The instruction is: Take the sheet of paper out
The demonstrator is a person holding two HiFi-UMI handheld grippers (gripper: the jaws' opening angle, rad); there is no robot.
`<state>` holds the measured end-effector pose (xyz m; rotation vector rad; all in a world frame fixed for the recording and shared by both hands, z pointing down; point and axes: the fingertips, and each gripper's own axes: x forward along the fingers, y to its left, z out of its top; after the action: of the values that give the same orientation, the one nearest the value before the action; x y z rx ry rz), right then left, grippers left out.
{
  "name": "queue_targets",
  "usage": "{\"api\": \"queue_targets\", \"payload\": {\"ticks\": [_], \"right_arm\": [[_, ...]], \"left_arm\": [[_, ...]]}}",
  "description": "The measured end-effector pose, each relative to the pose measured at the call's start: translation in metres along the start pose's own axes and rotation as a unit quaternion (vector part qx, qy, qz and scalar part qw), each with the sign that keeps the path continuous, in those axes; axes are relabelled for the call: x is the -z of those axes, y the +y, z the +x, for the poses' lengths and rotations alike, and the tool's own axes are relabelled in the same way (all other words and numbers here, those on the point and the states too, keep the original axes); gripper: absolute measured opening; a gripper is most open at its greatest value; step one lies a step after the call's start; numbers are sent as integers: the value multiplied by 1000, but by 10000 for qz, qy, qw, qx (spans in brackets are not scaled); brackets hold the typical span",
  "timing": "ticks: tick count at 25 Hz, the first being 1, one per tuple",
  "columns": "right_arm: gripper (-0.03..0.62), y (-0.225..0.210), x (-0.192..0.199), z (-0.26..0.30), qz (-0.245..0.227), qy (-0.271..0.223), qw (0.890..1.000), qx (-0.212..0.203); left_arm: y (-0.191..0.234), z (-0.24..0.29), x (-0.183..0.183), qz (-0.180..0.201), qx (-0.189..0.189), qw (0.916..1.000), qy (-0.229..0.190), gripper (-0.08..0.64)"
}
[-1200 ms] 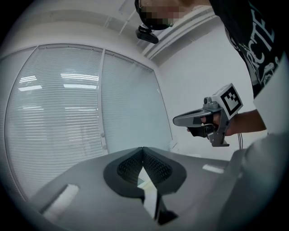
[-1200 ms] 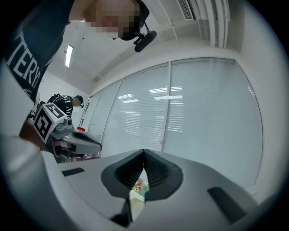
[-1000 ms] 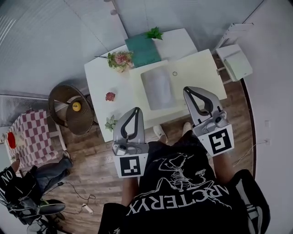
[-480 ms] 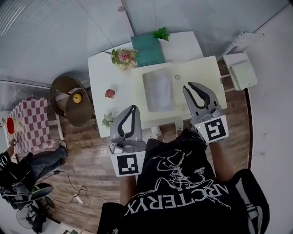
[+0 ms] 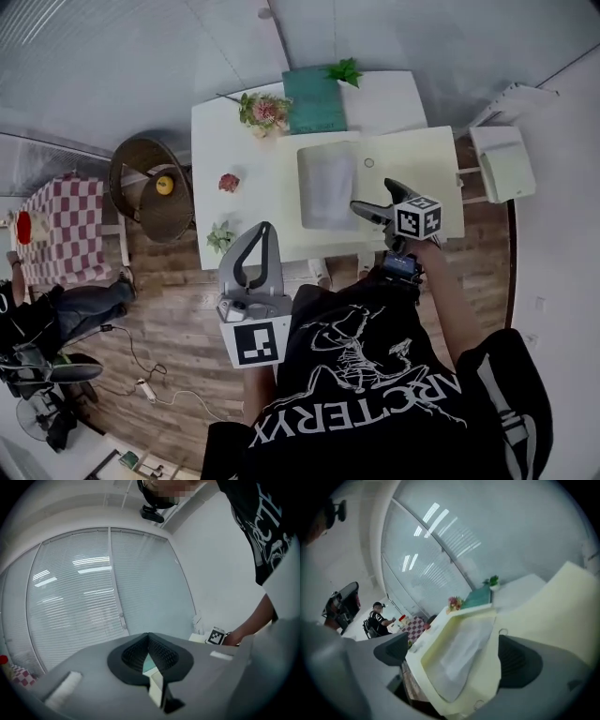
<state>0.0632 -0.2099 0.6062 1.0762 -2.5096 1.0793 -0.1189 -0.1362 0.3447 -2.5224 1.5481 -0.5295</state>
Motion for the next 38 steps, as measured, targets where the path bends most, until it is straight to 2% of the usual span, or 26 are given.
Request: {"api": "queue_targets", "payload": {"ticks": [3, 6, 9, 12, 14, 15, 19, 22, 25, 32, 36, 38], "right_arm": [[552, -2, 34, 23, 537, 736, 9936, -664], [551, -2, 55, 40, 1618, 1199, 9716, -1242], [551, -11, 55, 53, 2698, 1068, 9454, -1486], [551, -26, 50, 62, 3706, 807, 9101, -1667], [551, -34, 52, 68, 4172, 784, 8883, -1752], [551, -35, 51, 70, 4277, 812, 8824, -1786], [551, -33, 44, 82, 4317, 814, 8762, -1980], [549, -30, 37, 98, 4496, 776, 8650, -2088], [549, -21, 34, 113, 4530, 970, 8580, -2218], [534, -7, 33, 136, 4442, 1353, 8566, -2249], [388, -16, 45, 135, 4336, 1503, 8653, -2014], [234, -23, 55, 137, 4366, 1553, 8657, -1891]], "left_arm": [[5, -8, 4, -105, -228, 9996, 125, 12], [8, -13, 9, -167, -367, 9989, 247, 12], [6, -16, 12, -147, -436, 9984, 336, 12], [6, -19, 12, -107, -516, 9978, 401, 12], [8, -22, 13, -50, -572, 9973, 461, 12], [8, -24, 14, -42, -612, 9969, 493, 12], [8, -31, 15, -19, -774, 9954, 571, 12], [6, -36, 16, 2, -868, 9941, 647, 12], [9, -45, 20, -34, -1021, 9920, 742, 12], [18, -61, 28, -130, -1315, 9875, 863, 12], [20, -67, 31, -121, -1377, 9865, 881, 12], [20, -68, 32, -173, -1406, 9859, 888, 12]]}}
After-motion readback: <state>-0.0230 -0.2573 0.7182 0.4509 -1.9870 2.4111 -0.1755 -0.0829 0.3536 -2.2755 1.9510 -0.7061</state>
